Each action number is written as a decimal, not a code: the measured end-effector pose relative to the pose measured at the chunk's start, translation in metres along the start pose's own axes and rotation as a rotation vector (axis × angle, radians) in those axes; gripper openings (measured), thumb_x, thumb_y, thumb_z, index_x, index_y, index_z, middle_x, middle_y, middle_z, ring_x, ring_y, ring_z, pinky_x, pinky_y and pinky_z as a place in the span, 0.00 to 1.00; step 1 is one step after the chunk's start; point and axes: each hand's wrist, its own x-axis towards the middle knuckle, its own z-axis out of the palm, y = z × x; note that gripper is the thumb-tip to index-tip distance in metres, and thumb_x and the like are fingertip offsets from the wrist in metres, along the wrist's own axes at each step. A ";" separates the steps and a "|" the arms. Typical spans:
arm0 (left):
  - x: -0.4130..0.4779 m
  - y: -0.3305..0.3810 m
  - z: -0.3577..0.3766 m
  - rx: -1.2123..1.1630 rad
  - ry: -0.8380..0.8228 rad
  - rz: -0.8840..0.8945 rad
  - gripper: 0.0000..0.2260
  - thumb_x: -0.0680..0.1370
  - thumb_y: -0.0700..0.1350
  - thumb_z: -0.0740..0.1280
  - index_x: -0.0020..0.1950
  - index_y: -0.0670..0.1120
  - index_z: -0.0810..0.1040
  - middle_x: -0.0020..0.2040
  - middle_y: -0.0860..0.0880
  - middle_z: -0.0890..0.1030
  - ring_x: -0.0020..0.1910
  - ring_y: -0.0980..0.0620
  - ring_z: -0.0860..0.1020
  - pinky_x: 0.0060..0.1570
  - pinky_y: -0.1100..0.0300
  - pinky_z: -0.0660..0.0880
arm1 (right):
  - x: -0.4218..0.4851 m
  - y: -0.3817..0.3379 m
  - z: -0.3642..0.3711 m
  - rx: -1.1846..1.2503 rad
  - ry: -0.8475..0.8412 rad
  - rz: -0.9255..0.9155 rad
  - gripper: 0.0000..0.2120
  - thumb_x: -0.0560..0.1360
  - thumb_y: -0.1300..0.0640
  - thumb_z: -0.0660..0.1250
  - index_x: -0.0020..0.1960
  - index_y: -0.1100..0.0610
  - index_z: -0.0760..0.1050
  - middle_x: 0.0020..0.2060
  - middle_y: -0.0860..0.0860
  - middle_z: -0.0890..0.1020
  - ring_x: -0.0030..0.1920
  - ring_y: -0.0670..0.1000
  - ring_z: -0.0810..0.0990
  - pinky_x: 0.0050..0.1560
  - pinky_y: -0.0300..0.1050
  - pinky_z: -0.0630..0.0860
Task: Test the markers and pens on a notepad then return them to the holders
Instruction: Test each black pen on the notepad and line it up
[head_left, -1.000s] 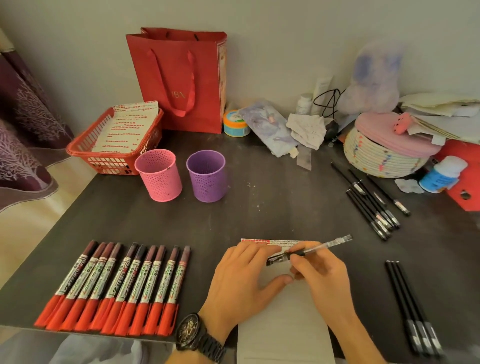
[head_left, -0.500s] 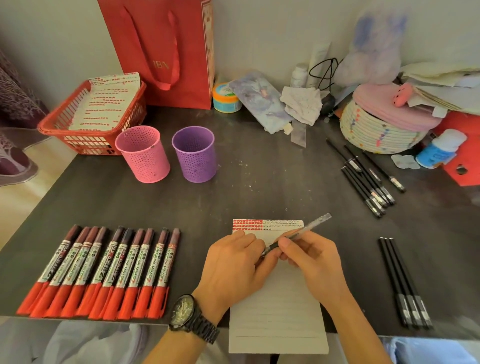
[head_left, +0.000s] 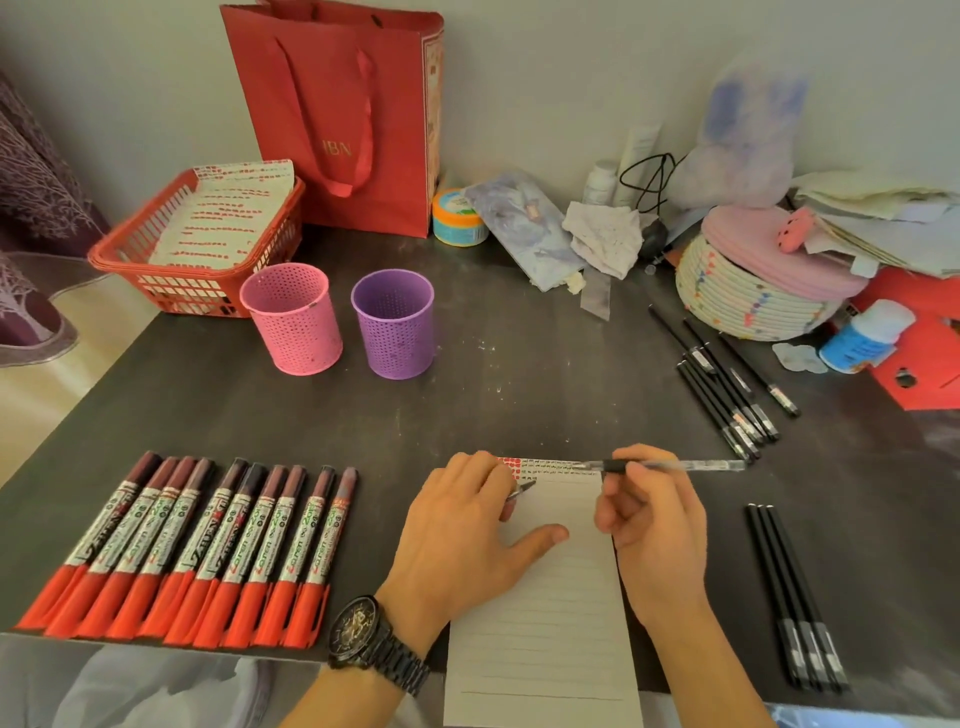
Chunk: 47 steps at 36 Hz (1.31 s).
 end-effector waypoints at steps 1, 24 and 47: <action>0.000 -0.001 0.002 0.009 -0.013 -0.015 0.22 0.75 0.71 0.60 0.39 0.54 0.62 0.42 0.59 0.69 0.42 0.58 0.65 0.41 0.64 0.63 | 0.002 -0.001 0.002 -0.037 -0.001 0.001 0.10 0.81 0.65 0.61 0.46 0.54 0.79 0.32 0.55 0.77 0.28 0.53 0.75 0.28 0.44 0.73; 0.004 -0.013 0.011 -0.024 -0.148 -0.178 0.19 0.70 0.71 0.64 0.44 0.58 0.65 0.47 0.63 0.71 0.48 0.63 0.67 0.49 0.66 0.63 | 0.042 0.020 0.018 -0.720 0.045 -0.168 0.14 0.76 0.54 0.72 0.33 0.51 0.74 0.24 0.49 0.80 0.25 0.43 0.80 0.32 0.31 0.74; 0.005 -0.012 0.010 -0.026 -0.162 -0.173 0.20 0.69 0.72 0.63 0.40 0.61 0.58 0.47 0.63 0.71 0.48 0.62 0.66 0.50 0.65 0.62 | 0.044 0.024 0.020 -0.818 0.014 -0.196 0.15 0.75 0.53 0.72 0.31 0.50 0.73 0.23 0.47 0.80 0.25 0.42 0.80 0.31 0.29 0.72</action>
